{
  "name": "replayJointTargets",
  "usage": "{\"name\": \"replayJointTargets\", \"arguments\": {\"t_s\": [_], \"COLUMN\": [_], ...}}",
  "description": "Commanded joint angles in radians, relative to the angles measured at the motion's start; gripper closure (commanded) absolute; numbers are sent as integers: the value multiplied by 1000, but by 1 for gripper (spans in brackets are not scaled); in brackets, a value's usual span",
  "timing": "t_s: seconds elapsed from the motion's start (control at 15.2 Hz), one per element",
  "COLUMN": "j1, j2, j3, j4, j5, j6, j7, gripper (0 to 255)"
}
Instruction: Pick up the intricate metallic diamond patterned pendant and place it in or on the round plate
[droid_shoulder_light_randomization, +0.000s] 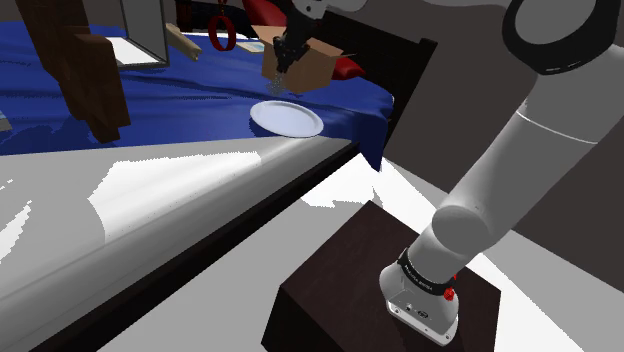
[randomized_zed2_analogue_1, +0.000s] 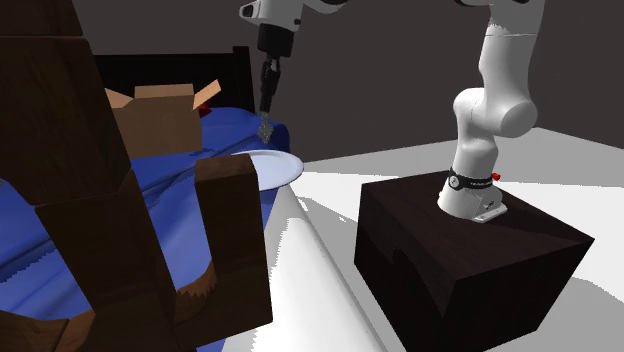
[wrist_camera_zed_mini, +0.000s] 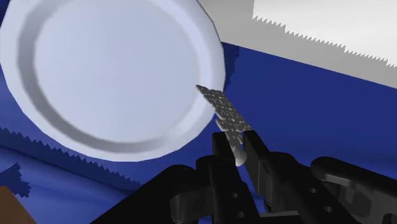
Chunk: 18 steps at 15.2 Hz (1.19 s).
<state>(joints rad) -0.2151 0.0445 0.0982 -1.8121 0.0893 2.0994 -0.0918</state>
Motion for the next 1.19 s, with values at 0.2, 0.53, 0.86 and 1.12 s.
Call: {"name": "replayJointTargets", "arguments": {"t_s": [0.2, 0.53, 0.86, 1.12], "j1": [-55, -97, -96, -96], "j2": [81, 159, 163, 170], "j3": [-45, -72, -71, -70], "j4": [117, 224, 162, 118], "j5": [22, 39, 43, 47], "j6": [-46, -83, -18, 33], "j7": [-106, -177, -185, -192], "gripper": [255, 255, 255, 255]}}
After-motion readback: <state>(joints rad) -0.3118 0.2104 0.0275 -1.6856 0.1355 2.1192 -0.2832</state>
